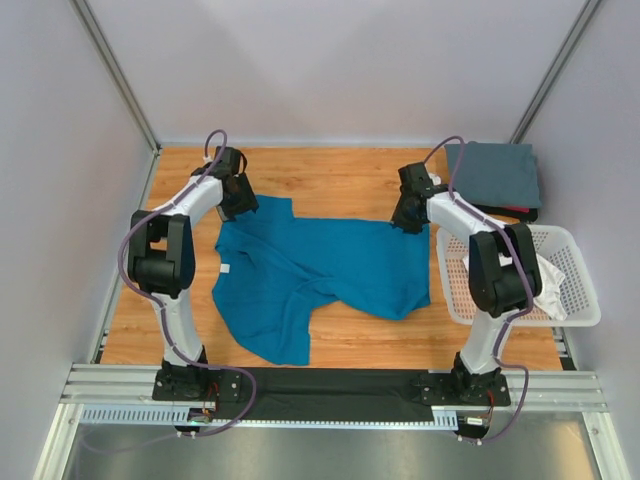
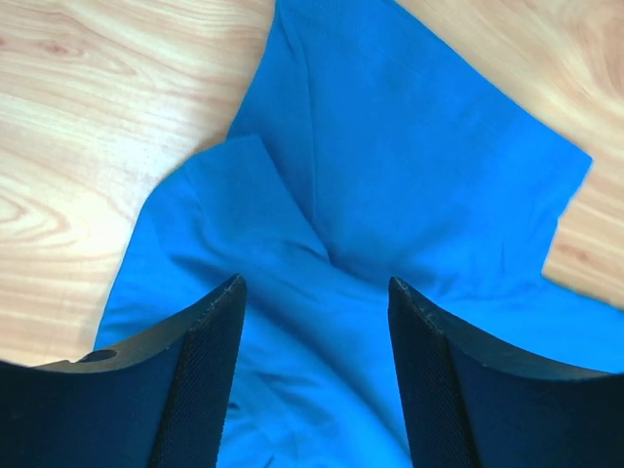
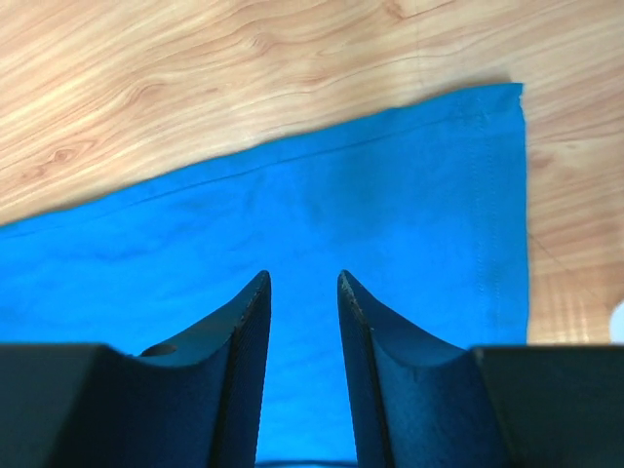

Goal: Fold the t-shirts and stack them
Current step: Flatten the tshirt out

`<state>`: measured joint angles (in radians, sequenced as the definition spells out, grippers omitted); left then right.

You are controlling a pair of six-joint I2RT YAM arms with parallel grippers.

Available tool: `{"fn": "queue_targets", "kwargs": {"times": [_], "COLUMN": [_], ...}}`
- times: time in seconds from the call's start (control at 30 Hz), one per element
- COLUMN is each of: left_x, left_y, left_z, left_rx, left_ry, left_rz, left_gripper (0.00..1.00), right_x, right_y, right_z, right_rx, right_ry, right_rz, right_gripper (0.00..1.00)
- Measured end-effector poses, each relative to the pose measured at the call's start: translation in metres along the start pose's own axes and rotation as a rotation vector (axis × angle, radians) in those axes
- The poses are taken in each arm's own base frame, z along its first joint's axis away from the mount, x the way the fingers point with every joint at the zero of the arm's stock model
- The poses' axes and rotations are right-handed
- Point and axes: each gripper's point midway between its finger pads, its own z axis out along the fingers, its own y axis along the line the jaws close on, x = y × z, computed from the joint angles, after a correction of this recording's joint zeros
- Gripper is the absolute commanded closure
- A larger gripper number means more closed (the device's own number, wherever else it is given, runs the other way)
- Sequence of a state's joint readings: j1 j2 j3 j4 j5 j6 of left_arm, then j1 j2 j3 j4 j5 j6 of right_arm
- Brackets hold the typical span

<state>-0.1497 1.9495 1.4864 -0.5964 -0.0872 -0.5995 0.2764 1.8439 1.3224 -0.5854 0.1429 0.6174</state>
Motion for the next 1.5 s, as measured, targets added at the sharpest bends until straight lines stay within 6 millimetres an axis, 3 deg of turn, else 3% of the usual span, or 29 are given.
{"fn": "queue_targets", "kwargs": {"times": [0.33, 0.4, 0.53, 0.77, 1.23, 1.5], "left_x": [0.003, 0.002, -0.003, -0.025, -0.084, -0.122], "left_y": [0.0, -0.002, -0.005, -0.017, -0.007, -0.019], "left_z": [0.043, 0.044, 0.049, 0.061, 0.085, 0.103], "left_rx": [-0.071, -0.073, -0.082, -0.069, -0.041, 0.021], "left_ry": [0.05, 0.05, 0.058, 0.048, -0.021, -0.104], "left_rz": [-0.088, -0.116, -0.159, -0.208, -0.354, -0.405], "left_gripper": [0.37, 0.37, 0.37, 0.38, 0.4, 0.43], "right_x": [0.002, 0.005, -0.008, -0.025, -0.078, -0.101], "right_y": [0.013, 0.012, 0.024, 0.045, 0.089, 0.081], "right_z": [0.041, 0.047, 0.055, 0.068, 0.102, 0.111], "right_rx": [0.021, 0.036, 0.023, -0.009, -0.064, -0.075], "right_ry": [0.039, 0.057, 0.043, 0.046, -0.018, -0.053], "right_rz": [-0.012, -0.014, -0.011, -0.007, 0.009, 0.023], "right_gripper": [0.7, 0.7, 0.71, 0.72, 0.71, 0.68]}}
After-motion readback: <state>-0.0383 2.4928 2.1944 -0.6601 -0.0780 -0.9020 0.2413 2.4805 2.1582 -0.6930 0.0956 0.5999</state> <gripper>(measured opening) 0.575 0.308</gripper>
